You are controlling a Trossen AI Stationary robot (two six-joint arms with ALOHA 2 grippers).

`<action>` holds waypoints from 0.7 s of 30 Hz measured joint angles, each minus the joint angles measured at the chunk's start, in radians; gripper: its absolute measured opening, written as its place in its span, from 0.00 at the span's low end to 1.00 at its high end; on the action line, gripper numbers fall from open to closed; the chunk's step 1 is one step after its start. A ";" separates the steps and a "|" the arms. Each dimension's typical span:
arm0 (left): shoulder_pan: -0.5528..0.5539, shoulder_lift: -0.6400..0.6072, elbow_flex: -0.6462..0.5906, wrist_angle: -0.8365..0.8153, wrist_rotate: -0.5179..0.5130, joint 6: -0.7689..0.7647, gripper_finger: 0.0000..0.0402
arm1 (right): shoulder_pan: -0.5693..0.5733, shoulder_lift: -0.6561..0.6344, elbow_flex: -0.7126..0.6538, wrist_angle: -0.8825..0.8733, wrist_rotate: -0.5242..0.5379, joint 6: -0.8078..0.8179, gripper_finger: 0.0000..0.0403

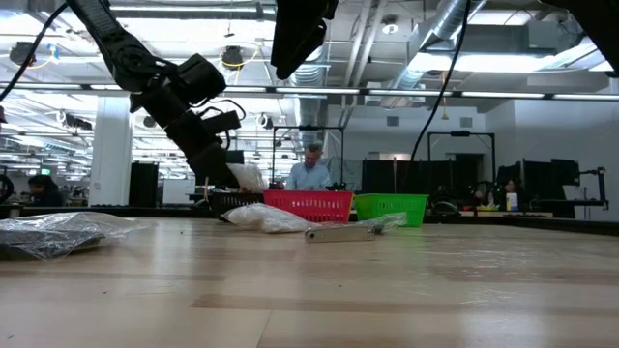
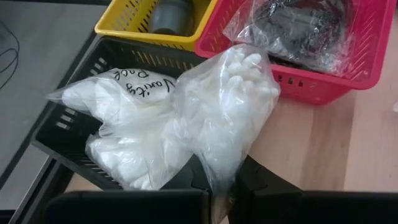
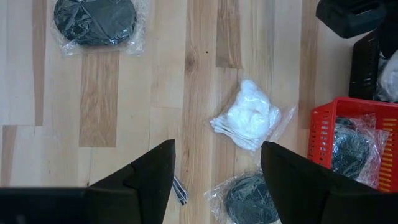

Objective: Pick & Place Travel size toiletries
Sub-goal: Put the cotton pack into the black bin

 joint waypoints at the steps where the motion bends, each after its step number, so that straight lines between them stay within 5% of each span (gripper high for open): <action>1: 0.000 0.000 0.000 0.000 0.000 0.000 0.02 | 0.000 0.000 0.000 0.000 0.000 0.000 0.56; 10: 0.000 -0.003 0.000 -0.002 -0.007 0.000 0.10 | 0.000 0.005 0.000 0.000 0.000 0.000 0.56; 21: 0.000 -0.003 0.000 -0.001 -0.087 -0.006 0.37 | 0.000 0.005 0.000 0.001 0.000 0.000 0.56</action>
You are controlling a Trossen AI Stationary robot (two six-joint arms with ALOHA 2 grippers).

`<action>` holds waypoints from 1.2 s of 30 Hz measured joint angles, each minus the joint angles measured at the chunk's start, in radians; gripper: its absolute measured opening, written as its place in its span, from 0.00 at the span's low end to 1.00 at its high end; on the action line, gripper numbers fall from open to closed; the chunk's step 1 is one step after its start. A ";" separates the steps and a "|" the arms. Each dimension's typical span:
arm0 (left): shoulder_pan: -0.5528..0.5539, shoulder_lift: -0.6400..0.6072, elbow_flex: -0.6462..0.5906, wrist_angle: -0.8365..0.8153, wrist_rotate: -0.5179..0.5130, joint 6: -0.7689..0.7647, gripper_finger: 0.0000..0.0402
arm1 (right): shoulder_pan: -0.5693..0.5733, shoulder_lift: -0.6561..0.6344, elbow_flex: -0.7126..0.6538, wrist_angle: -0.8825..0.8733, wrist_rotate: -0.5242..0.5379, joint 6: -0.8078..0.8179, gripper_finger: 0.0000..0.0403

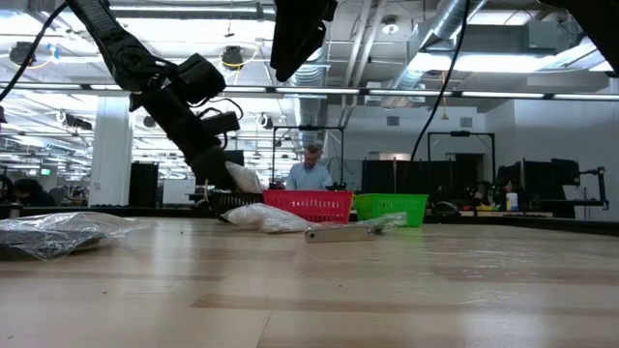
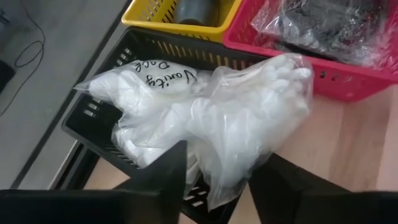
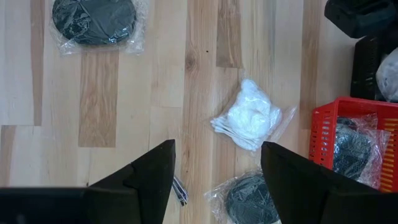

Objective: Pick & Place Travel size toiletries
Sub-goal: Put the cotton pack into the black bin

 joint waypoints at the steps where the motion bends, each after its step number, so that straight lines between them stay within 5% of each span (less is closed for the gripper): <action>1: 0.000 0.000 0.000 0.000 0.000 -0.011 0.40 | 0.000 0.000 0.000 0.000 0.000 0.000 0.56; 10: 0.000 -0.048 -0.002 -0.001 -0.027 -0.027 0.51 | 0.000 0.000 0.000 0.003 0.000 0.000 0.56; 26: -0.013 -0.259 -0.002 -0.195 -0.070 -0.063 0.49 | 0.005 0.000 0.000 0.003 -0.001 0.000 0.56; 36: -0.250 -0.348 -0.002 -0.316 0.057 -0.177 0.48 | 0.005 0.000 0.000 0.004 -0.001 0.004 0.56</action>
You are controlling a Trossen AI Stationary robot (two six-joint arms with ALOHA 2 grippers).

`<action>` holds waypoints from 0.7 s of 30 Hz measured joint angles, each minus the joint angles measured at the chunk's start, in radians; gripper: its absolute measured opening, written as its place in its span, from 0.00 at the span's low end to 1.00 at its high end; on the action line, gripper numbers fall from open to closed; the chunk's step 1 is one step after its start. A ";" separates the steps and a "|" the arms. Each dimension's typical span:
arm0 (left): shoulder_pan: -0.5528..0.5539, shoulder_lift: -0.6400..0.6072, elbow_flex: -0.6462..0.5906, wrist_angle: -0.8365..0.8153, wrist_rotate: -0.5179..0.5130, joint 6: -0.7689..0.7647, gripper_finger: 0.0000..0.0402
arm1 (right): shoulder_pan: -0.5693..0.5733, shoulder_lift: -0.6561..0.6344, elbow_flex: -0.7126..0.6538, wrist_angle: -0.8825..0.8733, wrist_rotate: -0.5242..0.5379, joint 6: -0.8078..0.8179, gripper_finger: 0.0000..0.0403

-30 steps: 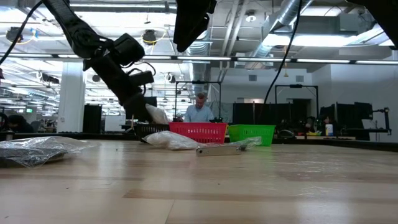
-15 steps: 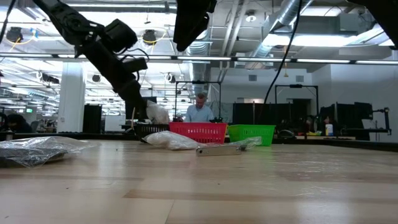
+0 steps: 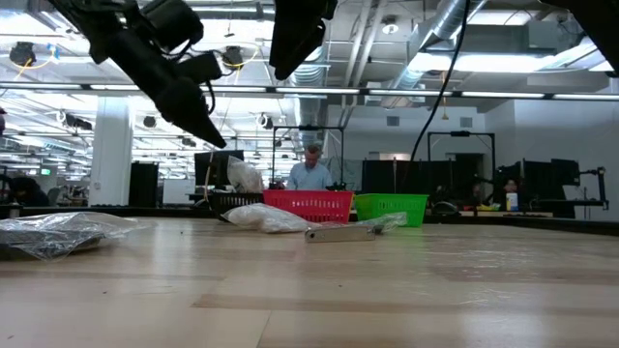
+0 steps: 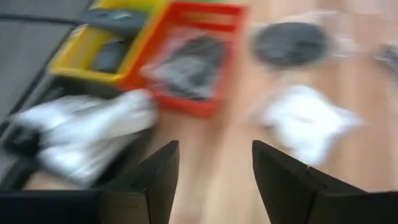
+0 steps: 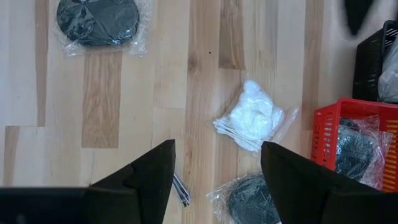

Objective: Pick & Place Travel size toiletries
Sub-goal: Put the cotton pack into the black bin

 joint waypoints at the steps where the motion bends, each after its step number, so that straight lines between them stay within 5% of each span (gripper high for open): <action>1: -0.034 0.007 0.000 0.004 0.001 0.000 0.48 | 0.000 0.000 0.000 0.000 0.000 0.001 0.56; 10: -0.237 0.071 0.000 0.013 -0.022 0.000 0.47 | 0.013 0.000 0.000 0.000 0.000 0.007 0.56; 21: -0.272 0.215 0.000 0.047 -0.024 -0.035 0.47 | 0.019 0.000 0.000 0.002 0.000 0.007 0.56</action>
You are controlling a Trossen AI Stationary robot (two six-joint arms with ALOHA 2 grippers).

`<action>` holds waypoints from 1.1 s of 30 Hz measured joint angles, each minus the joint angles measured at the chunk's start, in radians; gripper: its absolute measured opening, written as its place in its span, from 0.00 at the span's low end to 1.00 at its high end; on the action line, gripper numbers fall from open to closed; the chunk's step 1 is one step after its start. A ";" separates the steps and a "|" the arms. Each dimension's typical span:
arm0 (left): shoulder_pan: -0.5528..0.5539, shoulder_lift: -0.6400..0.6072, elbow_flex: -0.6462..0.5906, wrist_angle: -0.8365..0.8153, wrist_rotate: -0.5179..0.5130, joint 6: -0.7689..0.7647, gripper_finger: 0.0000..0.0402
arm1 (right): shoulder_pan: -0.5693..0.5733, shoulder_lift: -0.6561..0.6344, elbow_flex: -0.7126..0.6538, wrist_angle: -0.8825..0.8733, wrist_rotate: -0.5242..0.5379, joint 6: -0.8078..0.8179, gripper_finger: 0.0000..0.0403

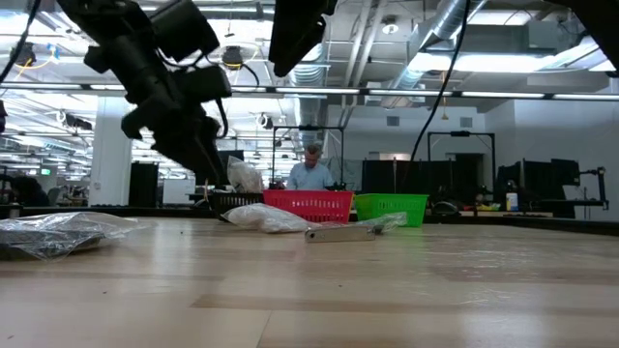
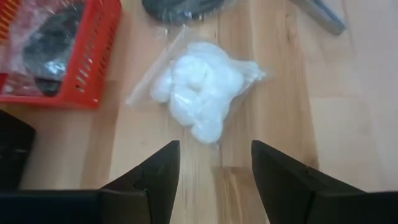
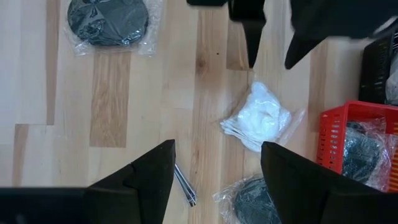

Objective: Pick & Place Travel size toiletries
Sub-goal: Put the cotton pack into the black bin

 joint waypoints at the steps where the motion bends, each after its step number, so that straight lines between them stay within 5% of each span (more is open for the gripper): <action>1: 0.000 0.017 0.000 0.013 -0.001 -0.001 0.47 | 0.001 0.000 0.000 0.001 0.000 0.000 0.56; 20: 0.000 0.201 0.000 0.152 -0.004 0.001 0.47 | 0.028 0.000 0.000 0.020 0.000 0.000 0.56; 33: 0.000 0.219 0.000 0.196 -0.051 -0.014 0.46 | 0.027 0.000 0.000 0.025 -0.001 0.001 0.56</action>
